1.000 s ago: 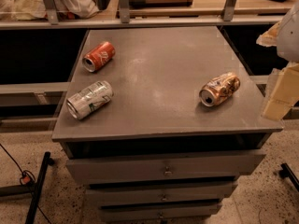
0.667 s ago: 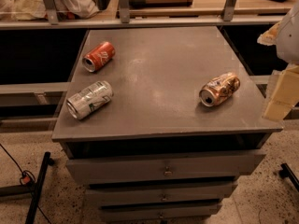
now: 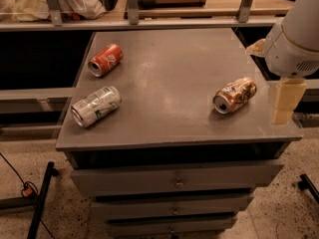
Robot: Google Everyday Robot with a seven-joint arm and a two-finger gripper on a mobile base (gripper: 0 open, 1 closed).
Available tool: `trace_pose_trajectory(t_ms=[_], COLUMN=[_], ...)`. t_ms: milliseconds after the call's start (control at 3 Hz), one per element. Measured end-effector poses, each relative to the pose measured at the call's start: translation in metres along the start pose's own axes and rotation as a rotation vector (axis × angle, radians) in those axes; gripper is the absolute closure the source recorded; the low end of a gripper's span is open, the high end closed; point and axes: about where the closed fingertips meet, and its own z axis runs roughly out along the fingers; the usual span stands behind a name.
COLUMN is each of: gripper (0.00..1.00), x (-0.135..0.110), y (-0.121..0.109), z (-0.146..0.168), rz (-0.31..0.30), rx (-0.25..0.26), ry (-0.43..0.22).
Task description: Place orange can upright
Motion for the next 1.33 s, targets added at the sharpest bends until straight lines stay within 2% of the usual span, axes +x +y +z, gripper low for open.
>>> trace_pose_trajectory(t_ms=[333,667,1000,1333], gripper=[0.0,0.0,0.0,0.0], x=[0.0,-0.01,-0.015,-0.019], y=[-0.022,-0.033,-0.037,-0.031], z=[0.033,0.053,0.07,0.083], rz=[-0.197,-0.386,-0.52,-0.626], rx=[-0.027,-0.052,-0.07,-0.088], ry=[-0.011,-0.029,-0.053,-0.07])
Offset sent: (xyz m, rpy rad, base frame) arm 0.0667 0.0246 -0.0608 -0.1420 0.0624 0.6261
